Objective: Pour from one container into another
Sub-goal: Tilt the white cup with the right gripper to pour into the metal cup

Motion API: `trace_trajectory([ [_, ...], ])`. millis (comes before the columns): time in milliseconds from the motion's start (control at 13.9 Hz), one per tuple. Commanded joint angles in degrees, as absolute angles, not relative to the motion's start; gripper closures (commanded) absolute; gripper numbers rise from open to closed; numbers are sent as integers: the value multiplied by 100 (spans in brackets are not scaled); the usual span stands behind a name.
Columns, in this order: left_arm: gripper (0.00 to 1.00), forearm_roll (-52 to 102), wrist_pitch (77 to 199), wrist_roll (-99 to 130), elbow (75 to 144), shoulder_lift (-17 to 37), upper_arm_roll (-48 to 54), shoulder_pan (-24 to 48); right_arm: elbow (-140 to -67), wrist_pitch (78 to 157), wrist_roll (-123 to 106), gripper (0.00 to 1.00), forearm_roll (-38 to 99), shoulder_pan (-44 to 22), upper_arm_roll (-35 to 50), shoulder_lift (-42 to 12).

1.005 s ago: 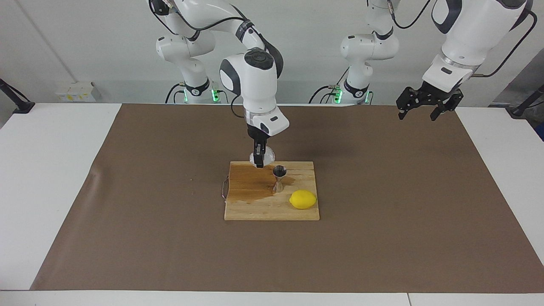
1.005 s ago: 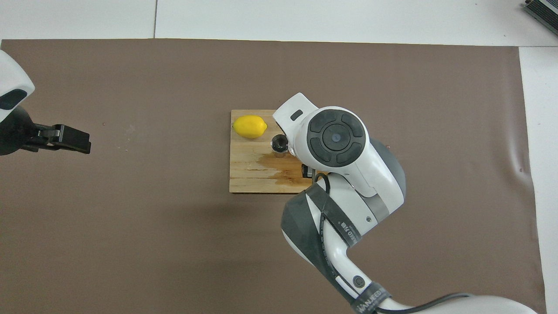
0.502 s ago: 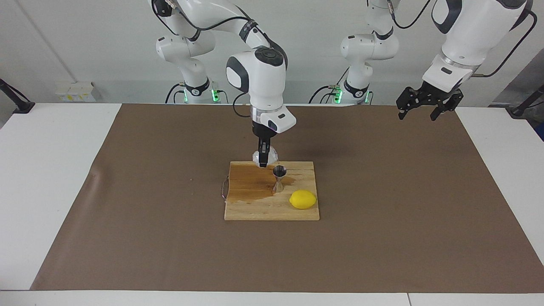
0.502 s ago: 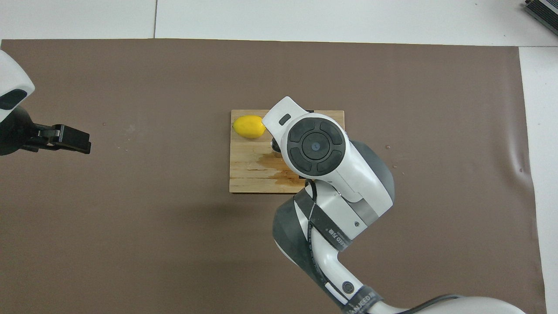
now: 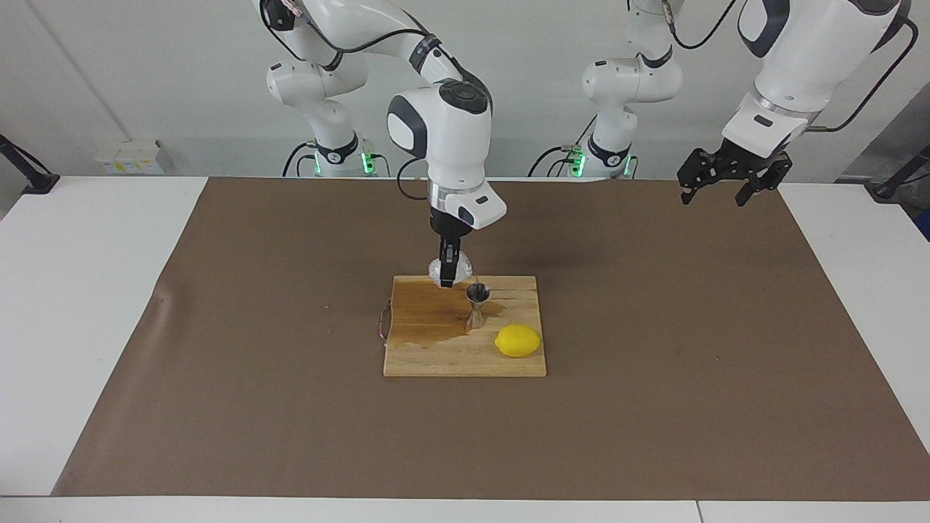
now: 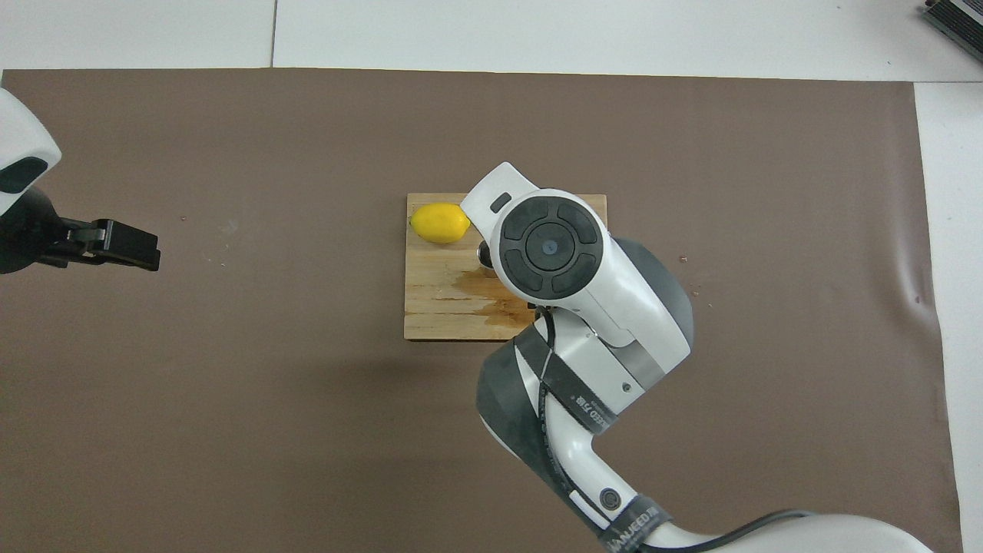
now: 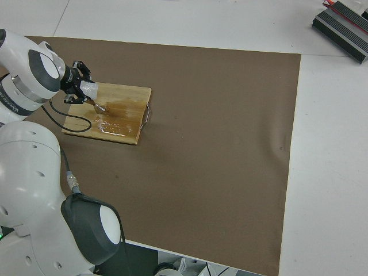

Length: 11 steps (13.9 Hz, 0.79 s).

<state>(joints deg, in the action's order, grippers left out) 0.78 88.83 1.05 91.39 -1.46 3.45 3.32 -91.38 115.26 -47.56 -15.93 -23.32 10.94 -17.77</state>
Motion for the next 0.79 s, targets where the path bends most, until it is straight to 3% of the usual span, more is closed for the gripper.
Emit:
trace_trajectory([
  [0,0,158,8956,62,9352,-334,343,281,-8719,11277,-4491,89,-1828,-2417,1116,-2065],
  [718,0,158,8956,62,9352,-334,343,290,-8710,11188,-4079,89,-2170,-2566,1116,-2171],
])
